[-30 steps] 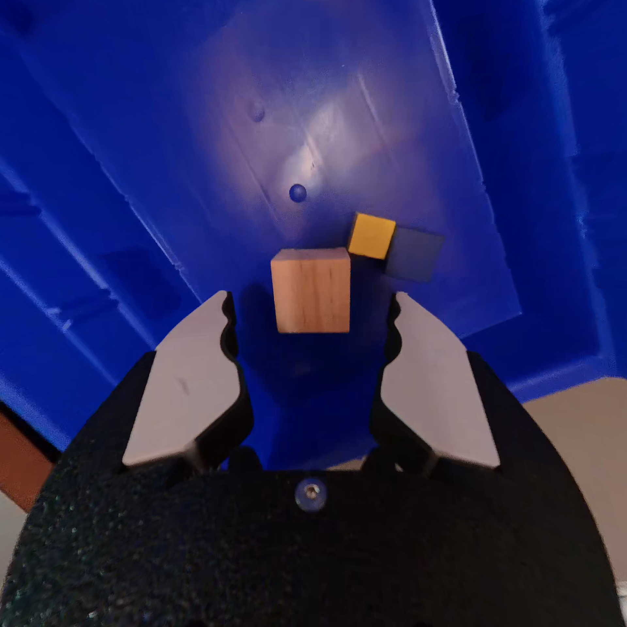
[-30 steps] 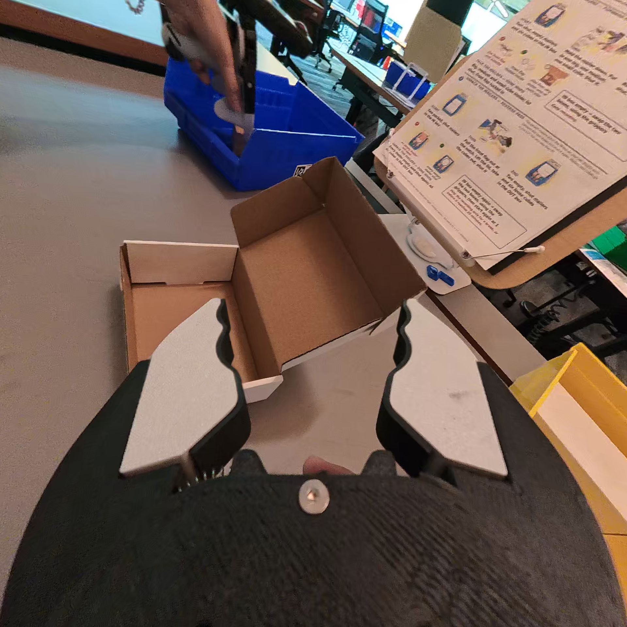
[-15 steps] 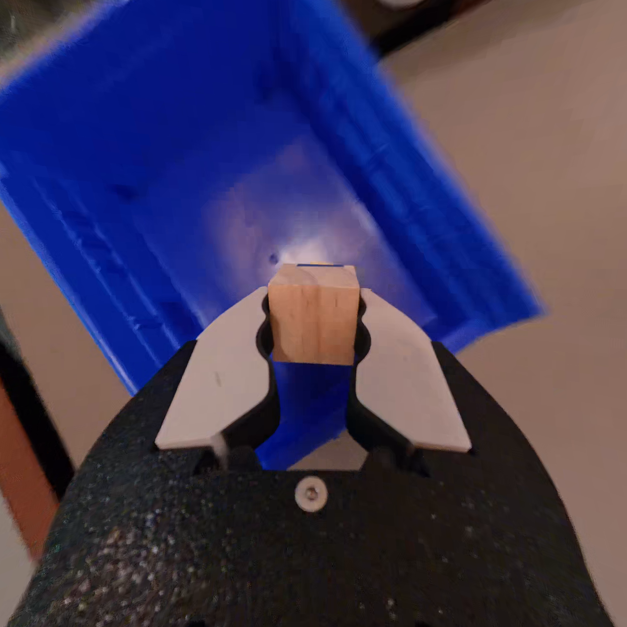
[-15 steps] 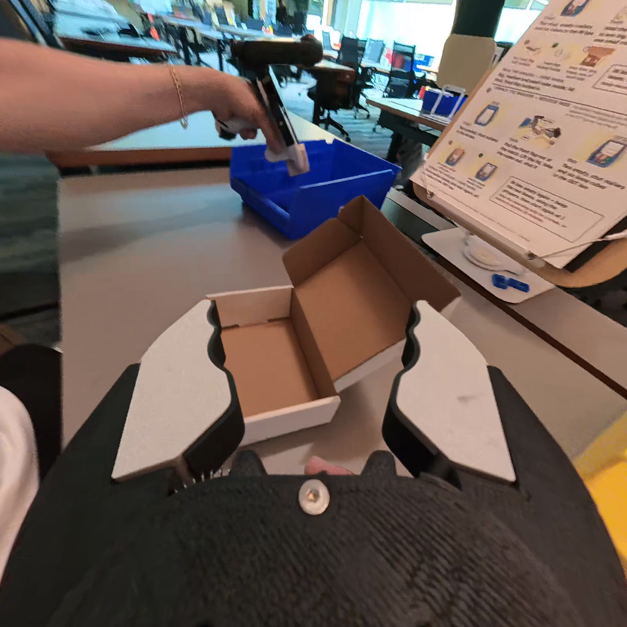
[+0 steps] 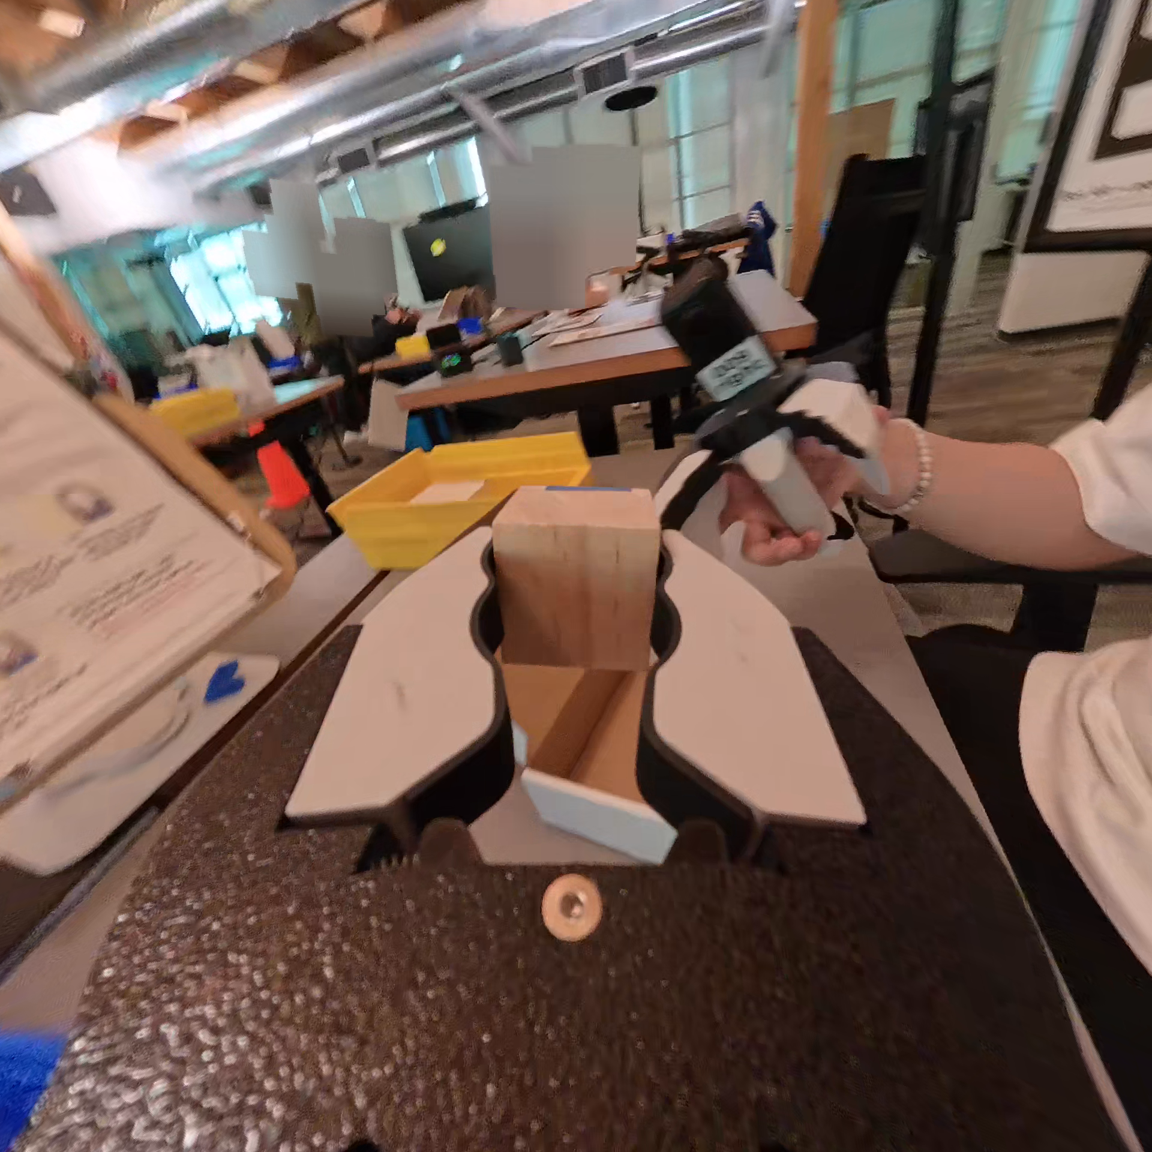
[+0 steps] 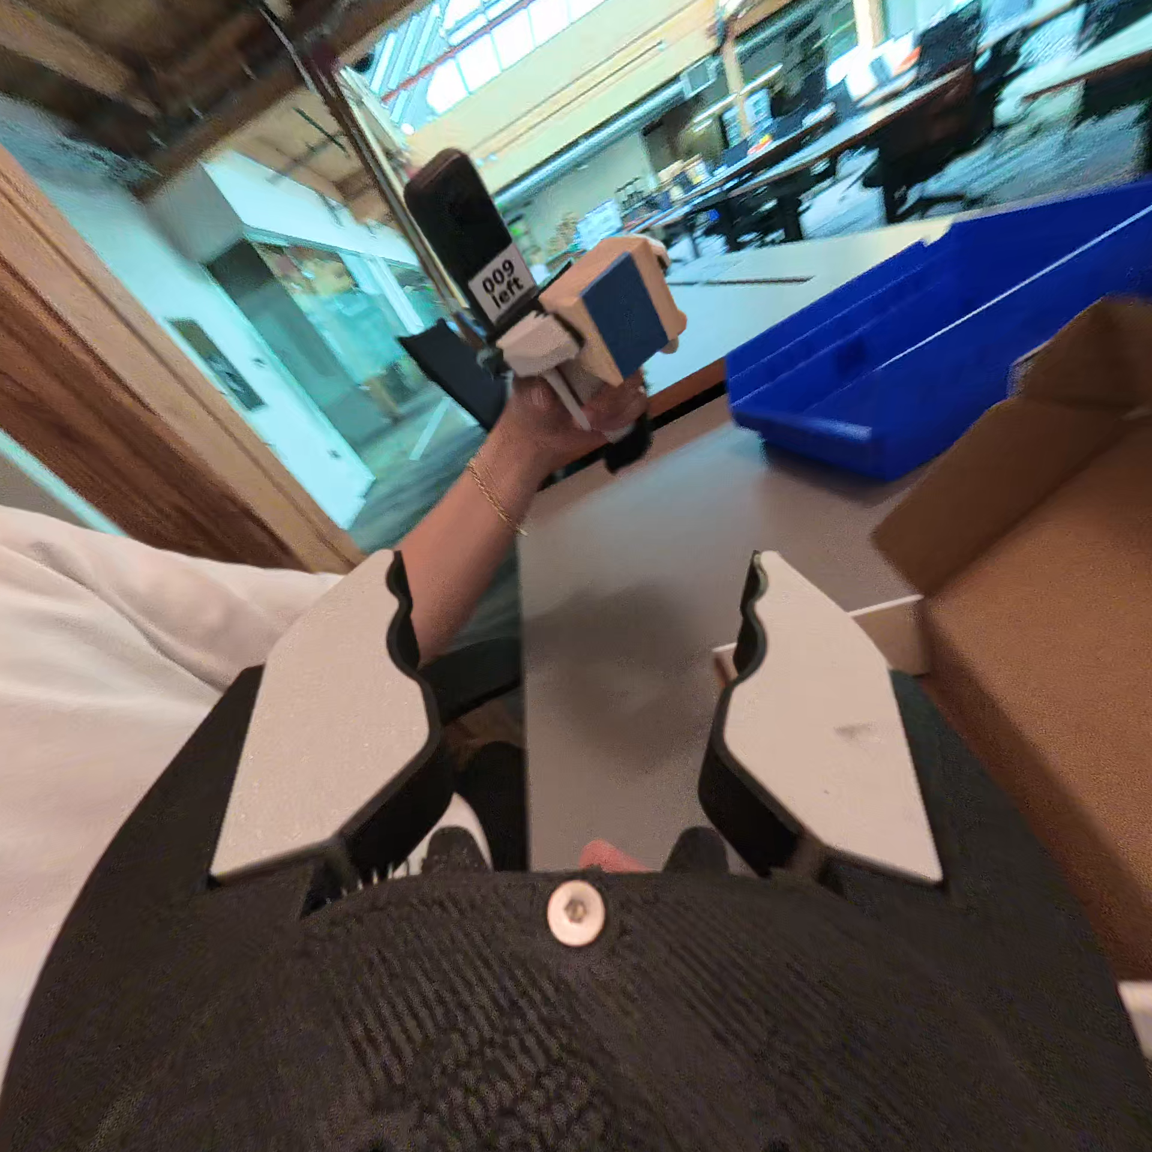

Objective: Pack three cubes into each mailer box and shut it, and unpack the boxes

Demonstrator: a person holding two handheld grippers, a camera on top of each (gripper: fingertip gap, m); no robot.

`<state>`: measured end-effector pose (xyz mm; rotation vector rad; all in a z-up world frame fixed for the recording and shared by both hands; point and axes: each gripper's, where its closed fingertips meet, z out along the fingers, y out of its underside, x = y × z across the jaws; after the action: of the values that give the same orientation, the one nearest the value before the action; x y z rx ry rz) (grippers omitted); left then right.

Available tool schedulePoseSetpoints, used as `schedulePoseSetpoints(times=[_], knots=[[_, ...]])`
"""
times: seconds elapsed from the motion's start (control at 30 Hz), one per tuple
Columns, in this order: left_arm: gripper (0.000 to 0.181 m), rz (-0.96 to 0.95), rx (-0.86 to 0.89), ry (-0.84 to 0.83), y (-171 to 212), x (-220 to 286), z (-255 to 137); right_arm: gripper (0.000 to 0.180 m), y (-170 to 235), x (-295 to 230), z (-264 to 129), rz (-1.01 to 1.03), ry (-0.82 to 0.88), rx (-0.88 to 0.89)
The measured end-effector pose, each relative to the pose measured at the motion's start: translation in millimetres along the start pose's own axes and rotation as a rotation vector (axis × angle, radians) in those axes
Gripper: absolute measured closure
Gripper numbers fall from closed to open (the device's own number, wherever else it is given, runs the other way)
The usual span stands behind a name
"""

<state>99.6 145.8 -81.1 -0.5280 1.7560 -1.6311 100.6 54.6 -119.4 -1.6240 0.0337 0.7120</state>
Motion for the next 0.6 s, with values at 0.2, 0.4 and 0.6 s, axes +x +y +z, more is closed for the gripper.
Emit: schedulePoseSetpoints(times=[0.2,0.4,0.6], knots=[[0.136,0.155,-0.023,0.127,25,59,41,0.094,18,-3,24,0.299,-0.156,0.019],[0.136,0.215,-0.038,0.189,38,75,60,0.109,21,-6,32,0.462,-0.270,0.053],[0.136,0.231,-0.071,0.180,56,77,76,0.121,29,7,38,0.411,-0.189,0.052]])
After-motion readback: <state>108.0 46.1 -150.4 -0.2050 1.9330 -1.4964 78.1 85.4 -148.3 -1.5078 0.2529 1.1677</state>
